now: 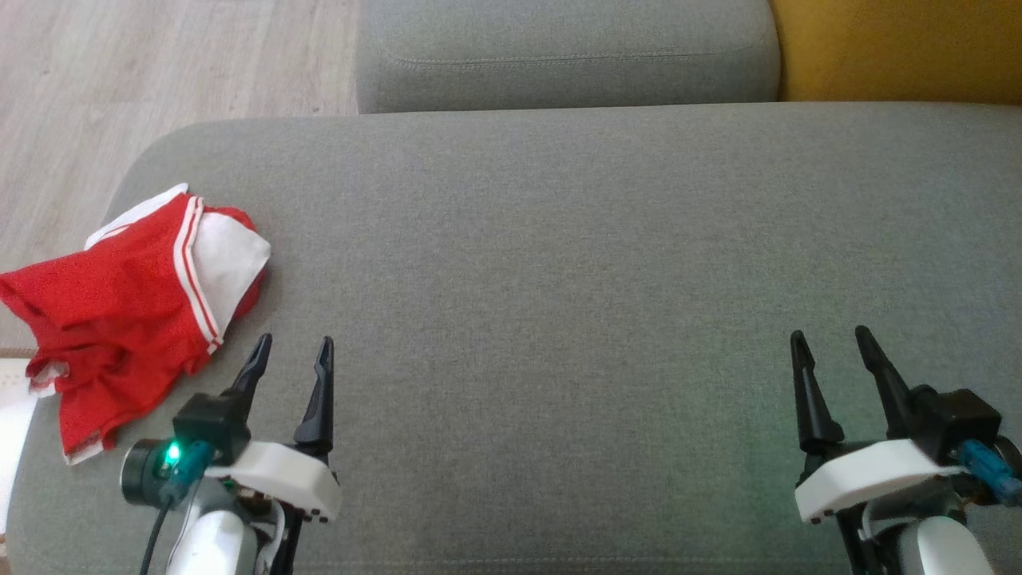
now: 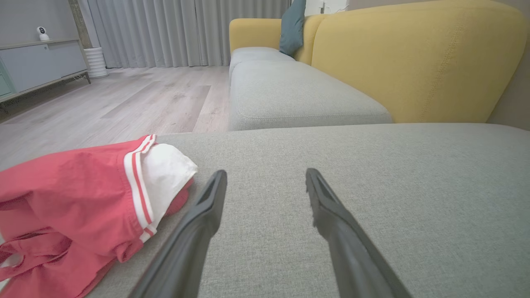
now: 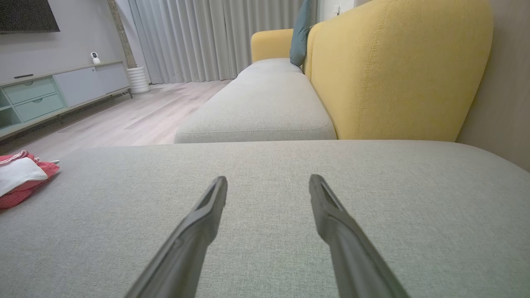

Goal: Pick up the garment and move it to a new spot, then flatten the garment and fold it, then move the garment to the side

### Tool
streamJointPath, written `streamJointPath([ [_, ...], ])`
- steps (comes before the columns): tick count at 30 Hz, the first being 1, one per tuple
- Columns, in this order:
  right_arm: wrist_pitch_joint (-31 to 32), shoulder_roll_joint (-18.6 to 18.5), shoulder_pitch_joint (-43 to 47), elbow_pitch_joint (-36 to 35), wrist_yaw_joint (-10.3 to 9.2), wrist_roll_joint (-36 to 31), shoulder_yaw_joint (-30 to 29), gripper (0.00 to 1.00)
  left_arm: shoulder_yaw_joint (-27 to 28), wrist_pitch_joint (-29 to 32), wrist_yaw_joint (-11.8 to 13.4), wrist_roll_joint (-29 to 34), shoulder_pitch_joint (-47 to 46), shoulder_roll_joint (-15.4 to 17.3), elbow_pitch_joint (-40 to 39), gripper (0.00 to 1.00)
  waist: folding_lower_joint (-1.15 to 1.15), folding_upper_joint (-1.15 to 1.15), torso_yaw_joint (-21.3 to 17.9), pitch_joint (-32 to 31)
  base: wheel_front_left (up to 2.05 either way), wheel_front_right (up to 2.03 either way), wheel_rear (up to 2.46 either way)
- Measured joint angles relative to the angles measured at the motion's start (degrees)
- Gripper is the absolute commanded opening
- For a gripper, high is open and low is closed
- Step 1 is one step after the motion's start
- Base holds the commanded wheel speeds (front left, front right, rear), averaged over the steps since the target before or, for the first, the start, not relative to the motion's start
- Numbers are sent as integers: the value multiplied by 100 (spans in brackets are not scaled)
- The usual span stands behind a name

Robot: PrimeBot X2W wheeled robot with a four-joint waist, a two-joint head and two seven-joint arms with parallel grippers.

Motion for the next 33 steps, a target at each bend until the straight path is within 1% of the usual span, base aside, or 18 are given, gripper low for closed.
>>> streamJointPath([
  [10, -1, 1, -1, 2, 0, 0, -43, 100, 119, 0, -2, -48, -4, -41, 21, 100, 0, 0, 88, 10, 0, 0, 0],
  [16, 0, 1, -1, -158, 0, -3, -64, 100, 136, -1, -1, -90, -140, -86, 20, 100, 0, 0, 330, 47, 0, 0, 0],
  [21, 29, 2, -3, -370, 0, -10, -29, 100, 171, -1, 1, -89, -298, -86, 7, 100, 0, 0, 730, 105, 0, 0, 0],
  [27, 135, 2, -24, -589, 0, -18, 109, 100, 347, -1, 3, -89, -342, -74, -40, 100, 0, 0, 1343, 171, 0, 0, 0],
  [33, 203, 2, -43, -662, 0, -35, 196, 100, 516, -1, 2, -89, -342, -75, -196, 100, 0, 0, 1917, 227, 0, 0, 0],
])
